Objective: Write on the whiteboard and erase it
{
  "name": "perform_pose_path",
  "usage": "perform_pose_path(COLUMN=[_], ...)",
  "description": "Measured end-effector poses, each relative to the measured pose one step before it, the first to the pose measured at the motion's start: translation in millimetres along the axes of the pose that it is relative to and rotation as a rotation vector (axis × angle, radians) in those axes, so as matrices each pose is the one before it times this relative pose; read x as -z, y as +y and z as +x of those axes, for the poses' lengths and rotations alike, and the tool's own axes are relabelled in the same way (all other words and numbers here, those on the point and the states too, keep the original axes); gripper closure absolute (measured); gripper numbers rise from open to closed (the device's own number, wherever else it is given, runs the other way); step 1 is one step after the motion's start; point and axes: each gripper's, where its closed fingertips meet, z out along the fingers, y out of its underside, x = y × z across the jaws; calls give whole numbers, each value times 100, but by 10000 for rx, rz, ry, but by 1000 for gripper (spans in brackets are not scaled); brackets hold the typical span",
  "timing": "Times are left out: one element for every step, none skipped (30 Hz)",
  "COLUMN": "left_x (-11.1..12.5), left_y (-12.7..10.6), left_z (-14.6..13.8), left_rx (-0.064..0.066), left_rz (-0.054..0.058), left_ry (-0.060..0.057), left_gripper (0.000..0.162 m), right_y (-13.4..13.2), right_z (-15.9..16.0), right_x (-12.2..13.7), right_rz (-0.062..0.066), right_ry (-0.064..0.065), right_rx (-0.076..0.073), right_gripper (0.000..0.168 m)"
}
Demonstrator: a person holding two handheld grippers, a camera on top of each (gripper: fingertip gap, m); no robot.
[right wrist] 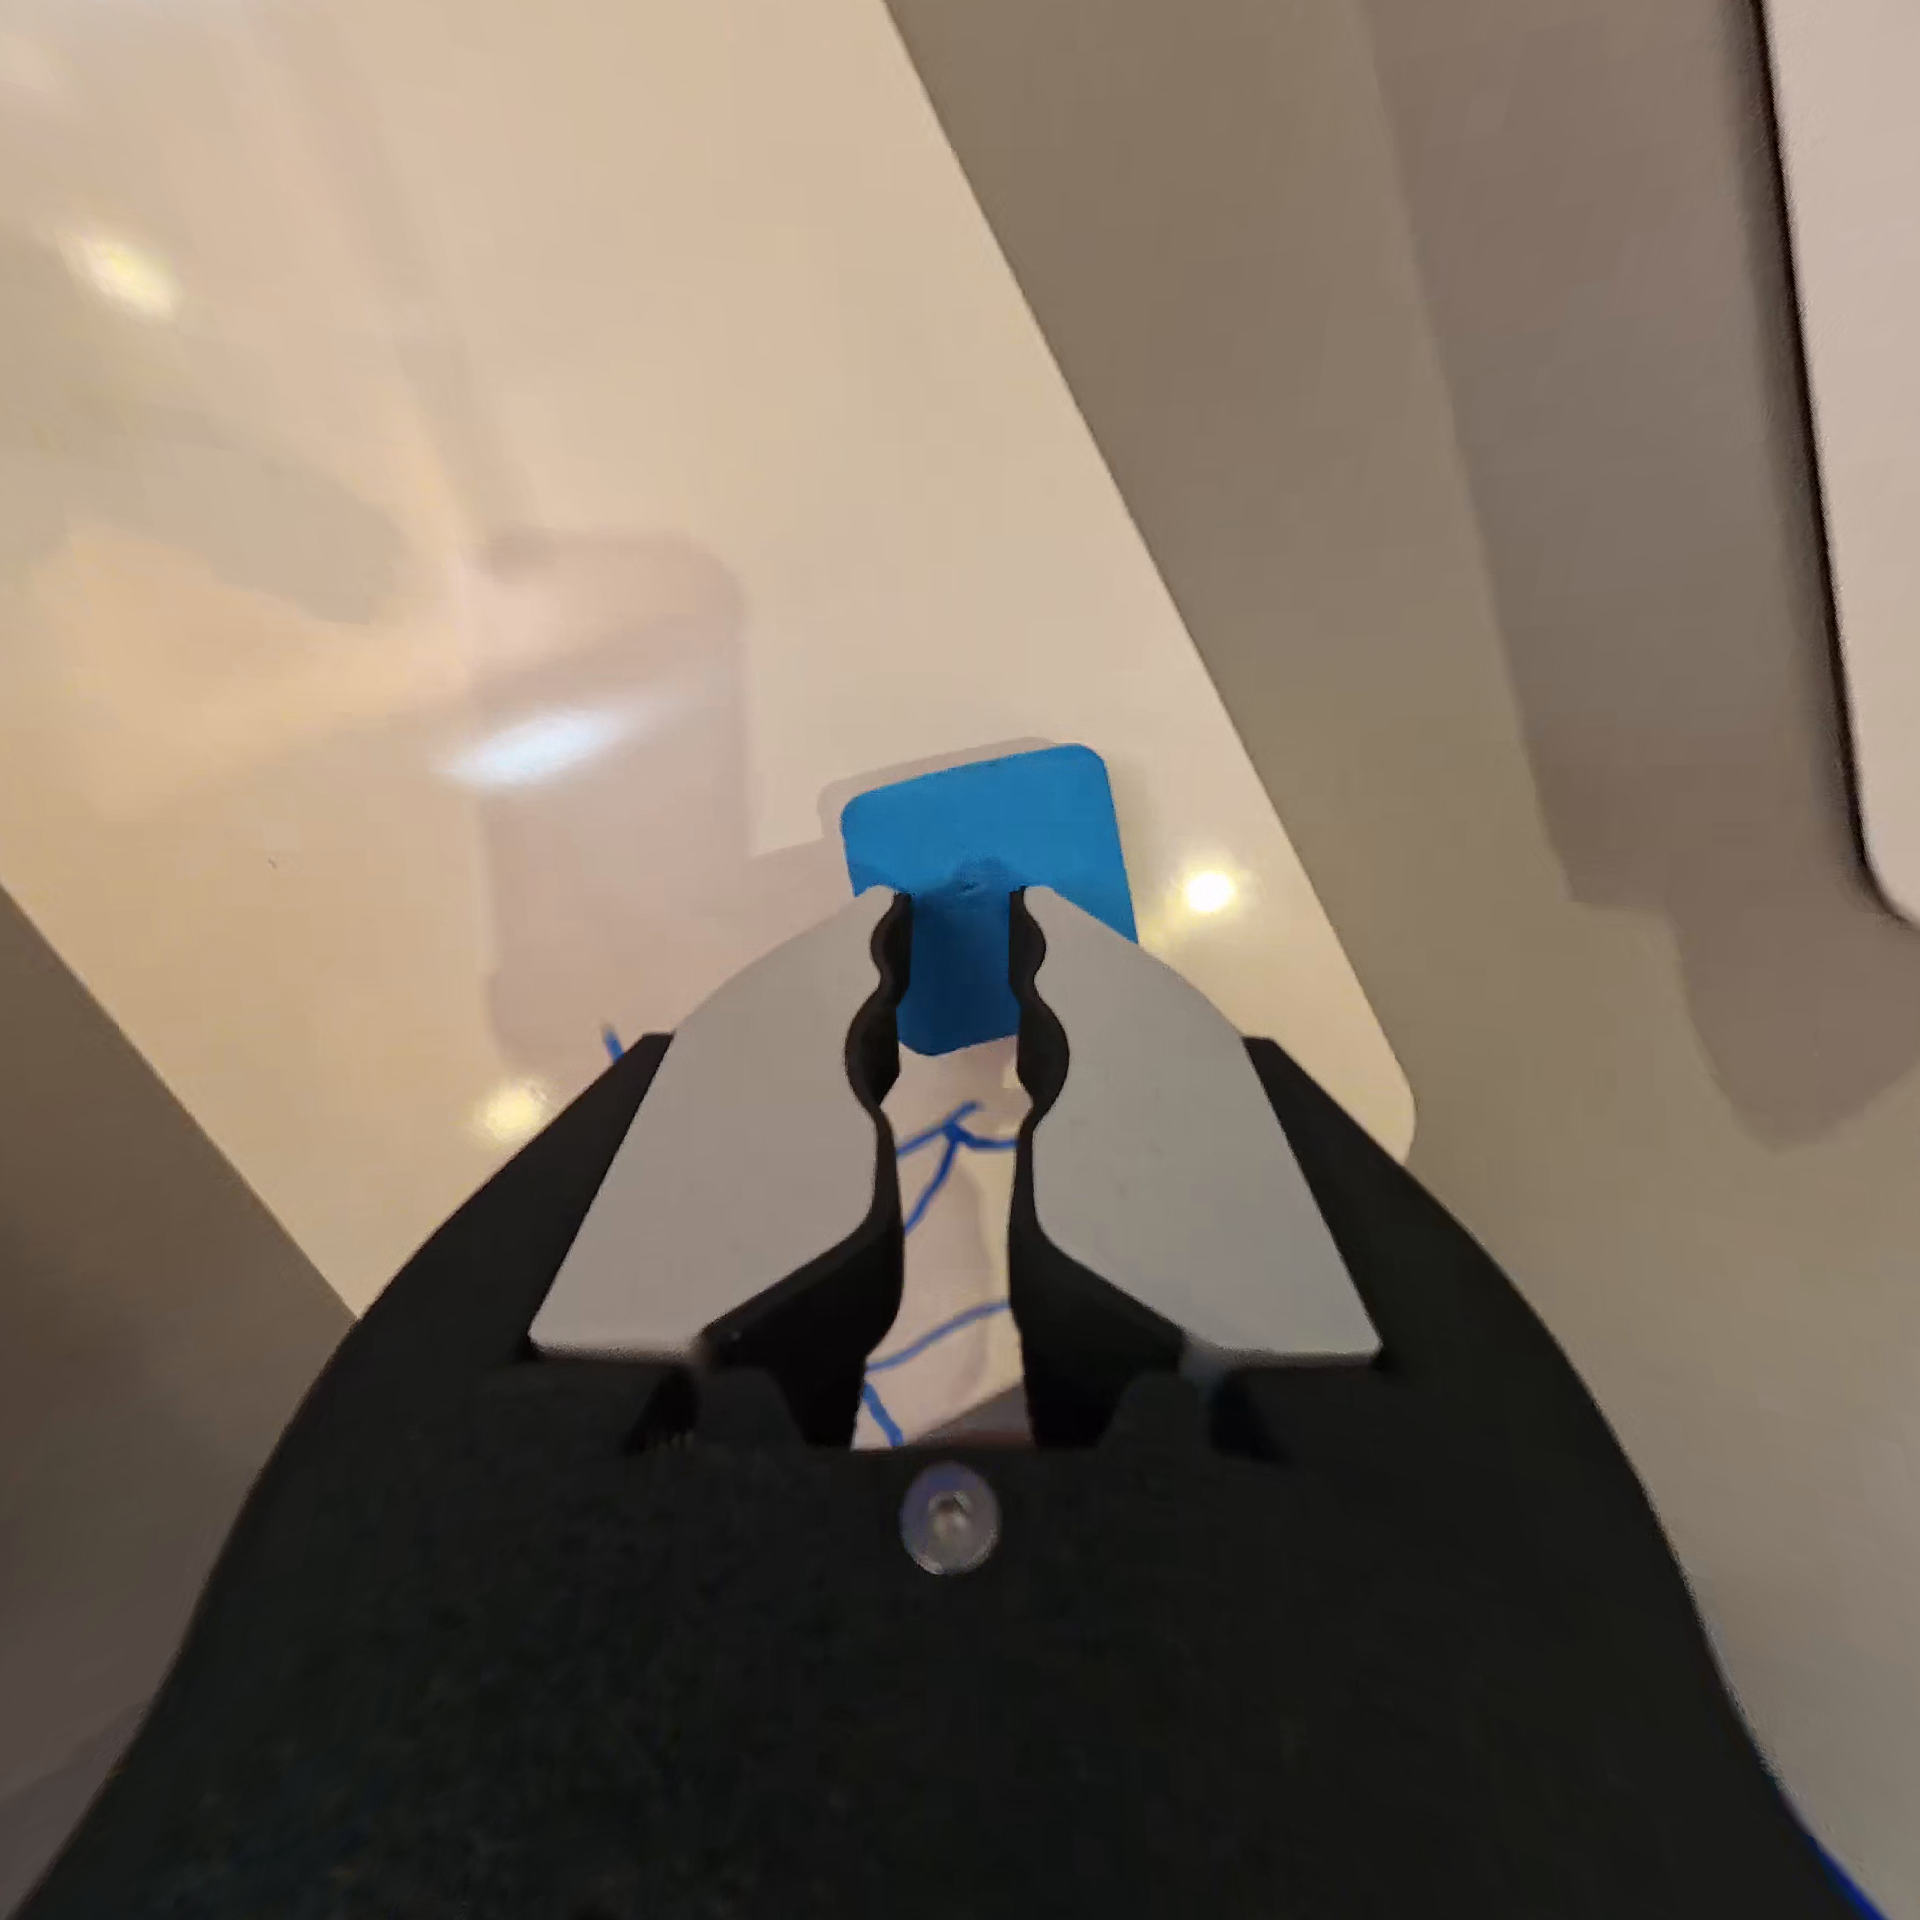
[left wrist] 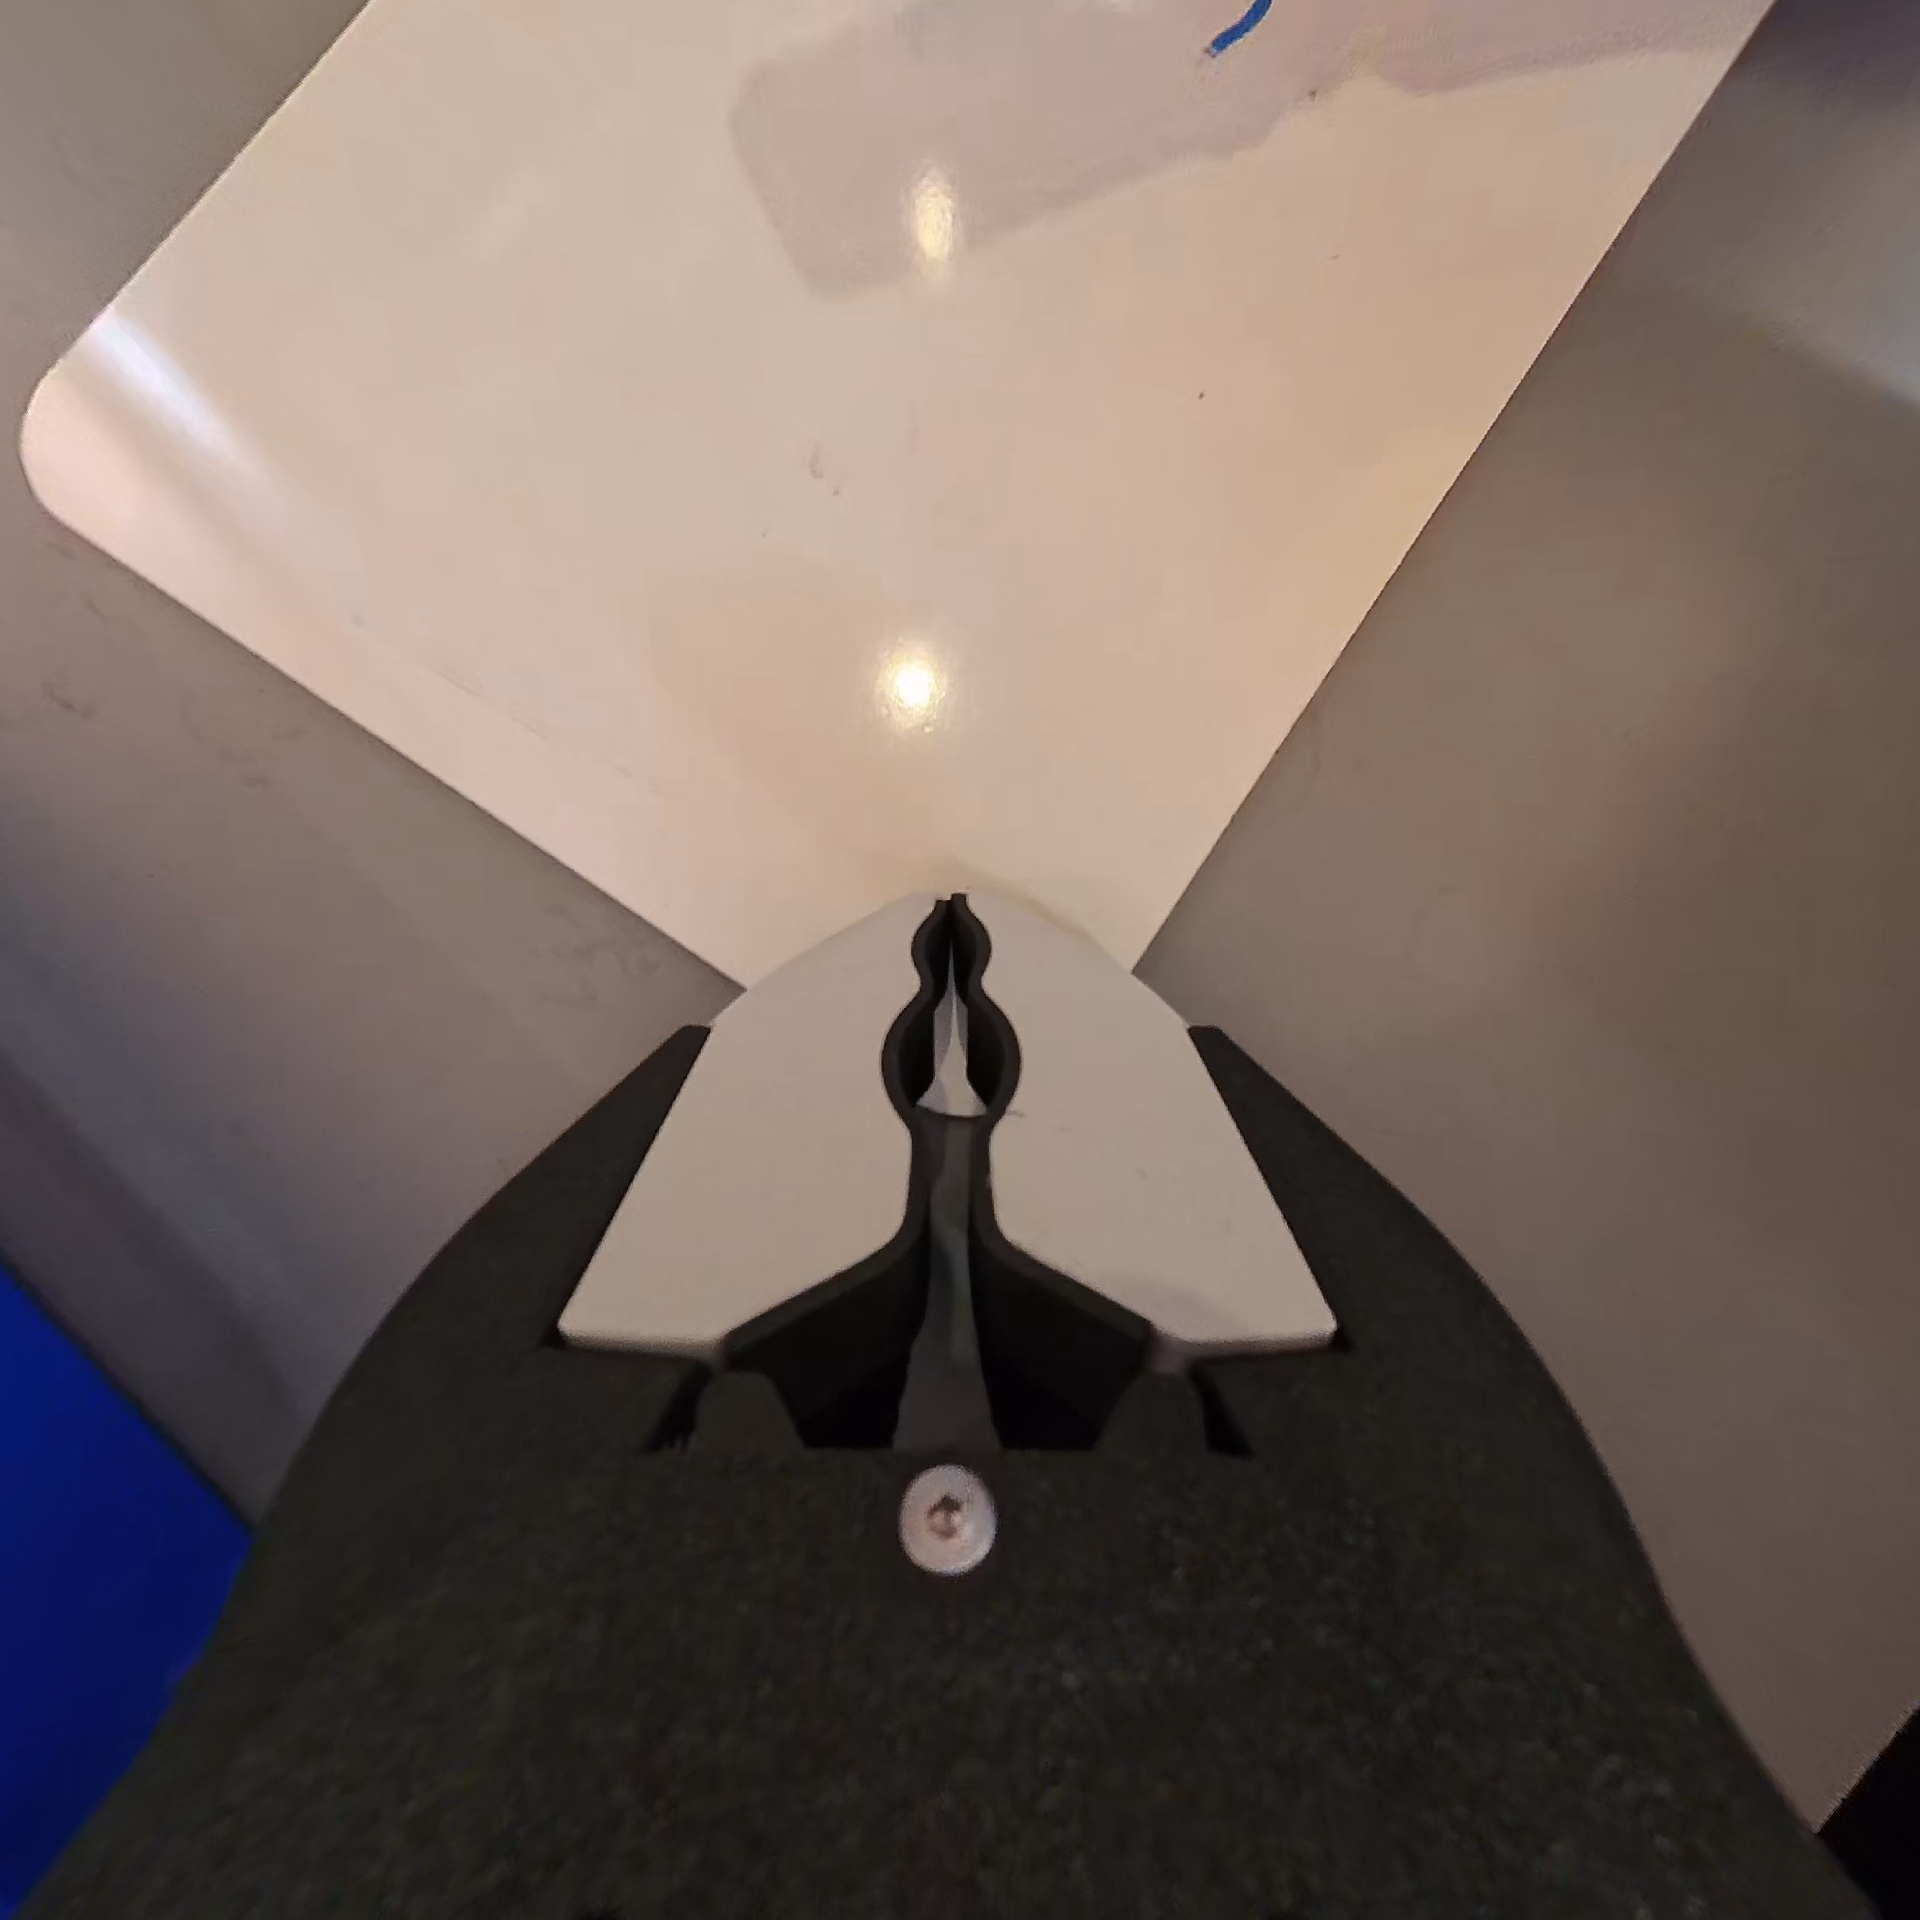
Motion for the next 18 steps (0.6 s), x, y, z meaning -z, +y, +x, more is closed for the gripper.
perform_pose_path(left_x=[-5, 17, 6, -7, 14, 36, 23, 23, 35, 28, 30, 25, 14, -1, -10, -10, 13, 29], left_y=[-5, 19, -4, -5, 12, 32, 30, 30, 43, 38, 48, 36, 18, 10, -20, -18, 1, 34], left_z=[-42, -50, -15, 2, -37, -141, -120, -111, -131, -206, -176, -141, -85, -14, 12, -2, 23, 21], left_rx=[12, 19, 40, 56, 50, 46, -3, 16, 55, 21, -35, -28, 30, 64, 52, 33, 35, 24], left_rz=[-6, 4, 25, 22, 4, -18, -8, -11, -52, -63, -77, -59, -53, -42, 13, 63, 49, 15], left_ry=[-14, -9, 30, 50, 23, -46, -40, -33, -34, -90, -84, -58, 2, 55, 43, 4, 0, 2], left_gripper=[162, 162, 162, 162, 162, 162, 162, 162, 162, 162, 162, 162, 162, 162, 162, 162, 162, 162], right_y=[-817, -453, -32, 457, 881, 1026, 762, 192, -380, -855, -1264, -1314, -837, -226, 294, 787, 1117, 1033], right_z=[-581, -99, 169, 608, 1083, 1149, 728, 119, -332, -879, -1449, -1347, -702, -82, 283, 743, 1152, 999], right_x=[-314, -161, -16, 141, 283, 295, 214, 38, -149, -307, -433, -469, -308, -63, 65, 223, 319, 308], right_rz=[65, -40, -77, -132, -176, -162, -122, -30, 38, 55, 95, 72, -90, -182, -150, -131, -143, -132], right_ry=[82, 143, 10, 21, 140, 84, -145, -242, -50, 0, -151, -81, 105, 79, -106, -112, -6, -101], right_rx=[246, 148, -24, -184, -241, -308, -405, -308, 31, 319, 400, 374, 325, 135, -153, -318, -404, -454], right_gripper=[152, 155, 154, 154, 154, 154, 153, 153, 153, 153, 153, 154, 155, 156, 156, 156, 156, 157])
